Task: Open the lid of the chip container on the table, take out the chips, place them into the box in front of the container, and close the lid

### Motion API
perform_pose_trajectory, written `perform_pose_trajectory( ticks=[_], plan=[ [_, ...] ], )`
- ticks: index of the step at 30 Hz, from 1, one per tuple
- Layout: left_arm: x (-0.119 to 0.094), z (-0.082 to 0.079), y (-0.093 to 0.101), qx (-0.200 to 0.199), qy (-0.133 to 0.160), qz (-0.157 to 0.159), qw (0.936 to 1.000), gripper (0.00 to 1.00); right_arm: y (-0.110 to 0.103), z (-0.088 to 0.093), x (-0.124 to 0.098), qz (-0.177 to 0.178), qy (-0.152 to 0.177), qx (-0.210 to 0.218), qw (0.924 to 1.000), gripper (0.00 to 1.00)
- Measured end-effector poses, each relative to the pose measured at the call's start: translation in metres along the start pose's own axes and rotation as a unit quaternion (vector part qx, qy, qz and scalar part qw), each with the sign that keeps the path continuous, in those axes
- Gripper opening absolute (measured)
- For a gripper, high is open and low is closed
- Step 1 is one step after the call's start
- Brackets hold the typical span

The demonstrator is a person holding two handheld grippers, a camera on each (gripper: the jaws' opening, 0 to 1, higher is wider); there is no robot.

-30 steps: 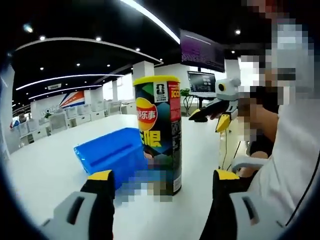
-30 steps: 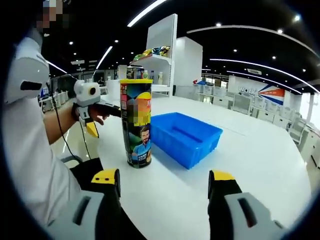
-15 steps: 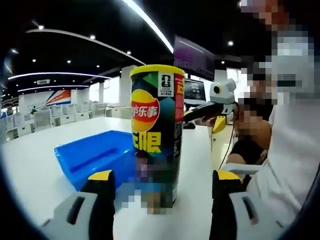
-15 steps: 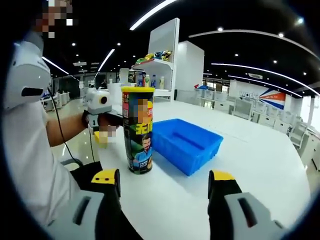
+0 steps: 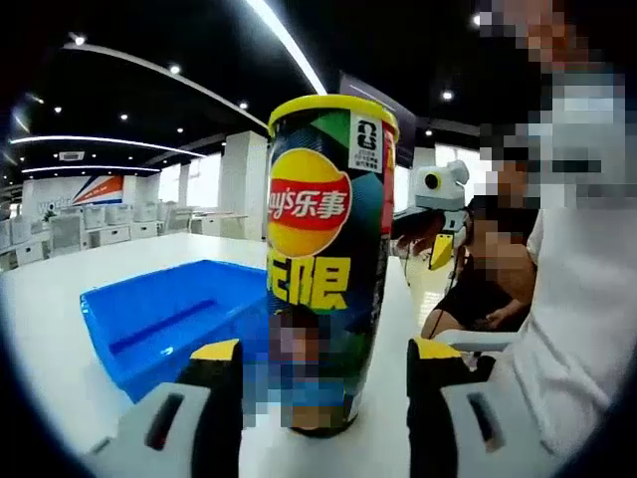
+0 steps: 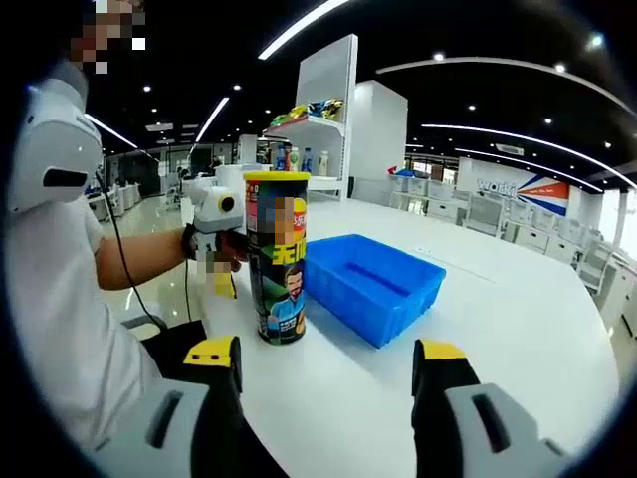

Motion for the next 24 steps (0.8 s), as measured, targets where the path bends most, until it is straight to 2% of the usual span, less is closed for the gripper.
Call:
perform_pose_trajectory(
  ticks=[3,10,14,19,24],
  plan=[
    [0.004,0.004,-0.001,0.002,-0.002,0.005,1.0000,0.64,0.001,0.002,-0.001,0.003,-0.002,0.003,1.0000,0.69],
    [0.009,0.000,0.001,-0.018,0.032,0.040,0.9985,0.67,0.006,0.007,-0.003,0.015,-0.009,0.018,0.9997,0.66],
    [0.014,0.001,0.004,-0.028,0.035,0.059,0.9973,0.68,0.001,0.006,-0.003,0.003,-0.009,0.008,0.9999,0.66],
    [0.020,0.004,0.002,-0.023,0.026,0.063,0.9974,0.69,-0.002,0.004,-0.002,-0.005,-0.002,0.008,1.0000,0.66],
    [0.023,0.004,-0.003,-0.023,0.030,0.060,0.9975,0.61,-0.003,0.003,-0.002,-0.007,0.001,0.010,0.9999,0.66]
  ],
)
Point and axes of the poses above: the point that each gripper's makers call its tool centre point, and the gripper's own axes: x roughly forward along the fingers, y roughly to its right, z roughly out of its underside, the point moved 6 cm from there along -x, roughly backward along the fingers, and after that the axes turned 7 degrees about y, right-handed, at the moved point
